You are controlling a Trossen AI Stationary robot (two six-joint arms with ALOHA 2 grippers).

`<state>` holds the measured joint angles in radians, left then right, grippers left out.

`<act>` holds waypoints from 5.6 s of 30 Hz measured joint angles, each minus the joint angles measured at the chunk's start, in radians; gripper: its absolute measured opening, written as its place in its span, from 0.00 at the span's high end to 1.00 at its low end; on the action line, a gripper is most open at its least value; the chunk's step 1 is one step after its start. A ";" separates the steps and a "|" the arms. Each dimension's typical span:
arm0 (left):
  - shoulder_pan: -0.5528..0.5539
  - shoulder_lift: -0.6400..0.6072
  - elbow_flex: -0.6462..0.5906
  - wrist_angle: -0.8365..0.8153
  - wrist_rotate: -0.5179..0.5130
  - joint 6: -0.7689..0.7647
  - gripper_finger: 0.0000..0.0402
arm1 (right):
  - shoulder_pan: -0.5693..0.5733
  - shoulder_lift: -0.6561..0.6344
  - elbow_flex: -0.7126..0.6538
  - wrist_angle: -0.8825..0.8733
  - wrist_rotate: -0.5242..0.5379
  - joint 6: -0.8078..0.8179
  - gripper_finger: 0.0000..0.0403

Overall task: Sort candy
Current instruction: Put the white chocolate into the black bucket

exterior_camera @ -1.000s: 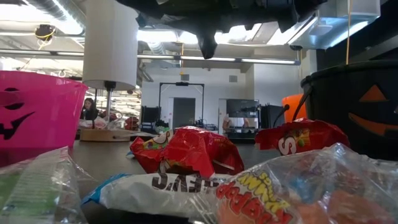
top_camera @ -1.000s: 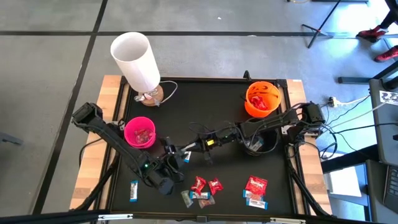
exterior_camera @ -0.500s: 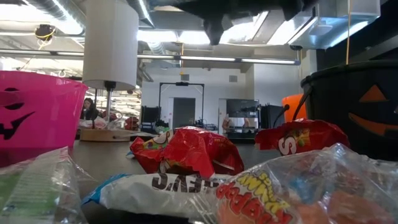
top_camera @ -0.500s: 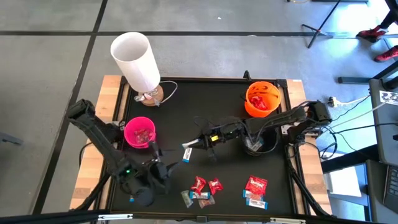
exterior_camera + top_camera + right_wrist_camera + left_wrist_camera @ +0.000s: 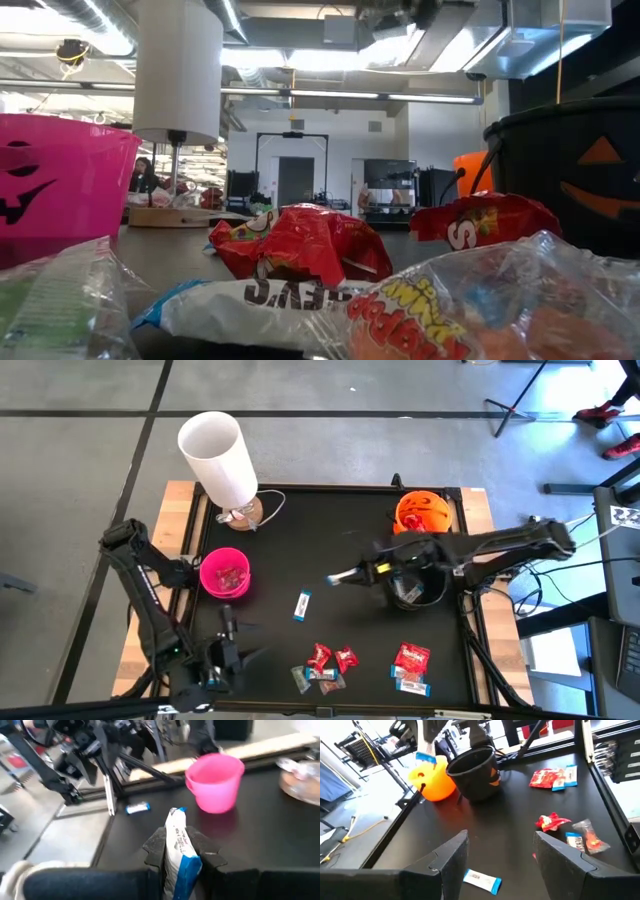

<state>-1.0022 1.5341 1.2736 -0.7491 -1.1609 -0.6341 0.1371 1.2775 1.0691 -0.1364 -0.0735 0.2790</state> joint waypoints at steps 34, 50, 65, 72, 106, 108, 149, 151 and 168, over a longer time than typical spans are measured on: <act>0.110 -0.312 -0.368 0.060 0.231 -0.200 0.54 | 0.000 -0.258 -0.001 -1.116 0.125 0.332 0.85; 0.157 -0.475 -0.325 0.194 0.432 0.070 0.54 | 0.000 -0.252 -0.001 -1.108 0.047 0.293 0.72; 0.183 -0.393 -0.099 -0.205 0.611 -0.103 0.54 | 0.000 -0.252 -0.001 -1.063 0.036 0.319 0.40; 0.173 -0.301 -0.141 -0.446 0.992 -0.548 0.54 | 0.000 -0.252 -0.001 -1.028 0.120 0.316 0.40; -0.004 -0.029 -0.458 -0.023 1.179 -0.775 0.54 | 0.002 -0.252 -0.001 -0.525 0.028 0.127 0.40; -0.004 -0.029 -0.491 0.020 1.178 -0.778 0.54 | 0.002 -0.252 -0.001 -0.492 0.011 0.110 0.40; 0.124 -0.077 -0.161 -0.310 0.800 -0.408 1.00 | 0.000 -0.252 -0.001 -0.455 0.066 0.107 0.40; 0.135 -0.076 -0.159 -0.314 0.803 -0.403 1.00 | 0.000 -0.252 -0.001 -0.456 0.066 0.107 0.40; 0.132 -0.074 -0.160 -0.272 0.796 -0.431 0.66 | 0.000 -0.252 -0.001 -0.458 0.066 0.089 0.40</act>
<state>-0.8704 1.4605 1.1133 -1.0211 -0.3649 -1.0655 0.1371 1.0256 1.0683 -0.5939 -0.0072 0.3683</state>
